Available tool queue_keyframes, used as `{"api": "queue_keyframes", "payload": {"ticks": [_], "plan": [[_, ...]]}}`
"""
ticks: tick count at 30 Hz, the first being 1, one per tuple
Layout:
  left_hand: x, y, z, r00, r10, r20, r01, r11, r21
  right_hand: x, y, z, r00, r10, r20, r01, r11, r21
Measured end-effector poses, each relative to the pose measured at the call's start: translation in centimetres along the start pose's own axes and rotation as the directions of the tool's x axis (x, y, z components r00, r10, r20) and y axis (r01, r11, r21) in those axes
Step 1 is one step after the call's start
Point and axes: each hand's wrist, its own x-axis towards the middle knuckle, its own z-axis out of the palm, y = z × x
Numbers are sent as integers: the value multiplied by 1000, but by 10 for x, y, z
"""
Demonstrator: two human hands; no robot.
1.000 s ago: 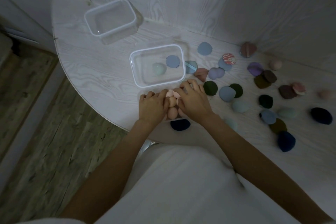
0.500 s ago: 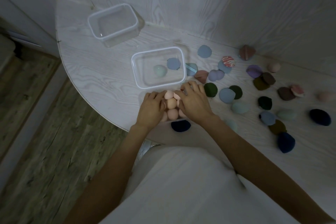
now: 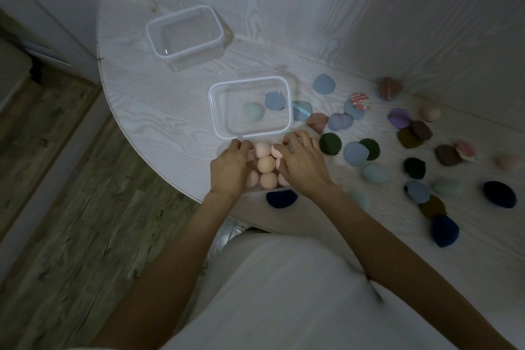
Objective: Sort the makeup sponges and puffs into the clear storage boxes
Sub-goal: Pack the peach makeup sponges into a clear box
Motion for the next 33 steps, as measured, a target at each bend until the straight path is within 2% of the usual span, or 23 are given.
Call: {"api": "queue_keyframes", "payload": {"ticks": [3,6,9,11,15,18,21,23,28,31,33], "plan": [[-1,-2,1,999,39,-31,-40,999,-23,-2,0,1,1000,13,-7,-13,1000,5],[-10,-10,3,983,164,-81,-169,984,-51,-3,0,1,1000,26,-11,-25,999,29],[-23,-18,6,970,243,1,-243,970,-16,-6,1,1,999,24,-22,-23,998,64],[-29,-19,5,973,227,46,-225,973,-52,-8,0,-1,999,-9,-37,13,994,109],[-33,-12,0,996,68,-56,-79,971,-227,-17,-7,1,988,-153,-5,152,977,150],[-29,-6,0,993,21,-119,-45,977,-208,-23,-11,3,989,-141,37,133,976,173],[-23,-2,4,994,13,-108,-26,993,-116,-21,-11,0,991,-119,61,108,980,166],[-19,-2,3,998,3,-68,-11,993,-115,-20,-11,-2,990,-121,73,107,980,166],[-24,-13,-8,986,159,53,-147,973,-178,-20,-9,0,988,-133,80,115,974,193],[-30,-12,-8,970,230,77,-218,966,-137,-20,-9,-1,989,-133,73,114,969,220],[-34,-7,-2,971,217,102,-208,974,-88,-20,-8,-2,988,-140,63,121,963,242]]}}
